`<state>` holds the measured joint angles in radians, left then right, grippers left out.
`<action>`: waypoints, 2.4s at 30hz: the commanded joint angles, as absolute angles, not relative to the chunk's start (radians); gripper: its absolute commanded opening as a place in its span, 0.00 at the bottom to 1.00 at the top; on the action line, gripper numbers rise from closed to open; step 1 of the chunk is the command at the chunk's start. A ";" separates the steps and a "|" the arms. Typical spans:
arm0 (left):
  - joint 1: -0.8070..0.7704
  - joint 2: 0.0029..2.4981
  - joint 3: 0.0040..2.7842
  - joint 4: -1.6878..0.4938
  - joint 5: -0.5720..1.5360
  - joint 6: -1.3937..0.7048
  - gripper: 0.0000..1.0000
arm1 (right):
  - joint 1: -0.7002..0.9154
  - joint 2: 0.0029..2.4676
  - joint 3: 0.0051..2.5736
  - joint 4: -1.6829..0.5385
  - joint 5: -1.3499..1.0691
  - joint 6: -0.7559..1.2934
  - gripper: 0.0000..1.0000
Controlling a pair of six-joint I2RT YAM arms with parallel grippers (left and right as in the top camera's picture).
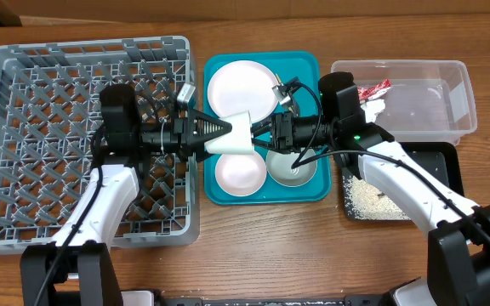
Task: Sort waste into correct bins and load items into the dishwasher
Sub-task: 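Grasp the cup with the left gripper and release the right gripper, then lower the cup with the left gripper into the dish rack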
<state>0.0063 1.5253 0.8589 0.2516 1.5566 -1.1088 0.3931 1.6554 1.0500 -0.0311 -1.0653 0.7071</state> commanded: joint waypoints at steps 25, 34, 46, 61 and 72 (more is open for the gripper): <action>0.455 1.520 1.122 1.095 1.510 -1.600 0.58 | 0.269 1.663 1.047 -0.137 -1.038 0.549 0.72; 0.459 1.523 1.351 0.702 1.352 -1.493 0.59 | 0.278 1.663 1.047 -0.138 -1.021 0.544 0.89; 0.457 1.531 1.654 -0.046 1.026 -1.107 0.60 | 0.282 1.663 1.047 -0.191 -0.983 0.515 1.00; 0.353 1.520 1.888 -1.281 0.599 -0.273 0.63 | 0.282 1.663 1.047 -0.235 -0.920 0.505 1.00; 0.127 1.497 1.852 -1.690 0.291 -0.148 0.61 | 0.282 1.663 1.047 -0.257 -0.916 0.466 1.00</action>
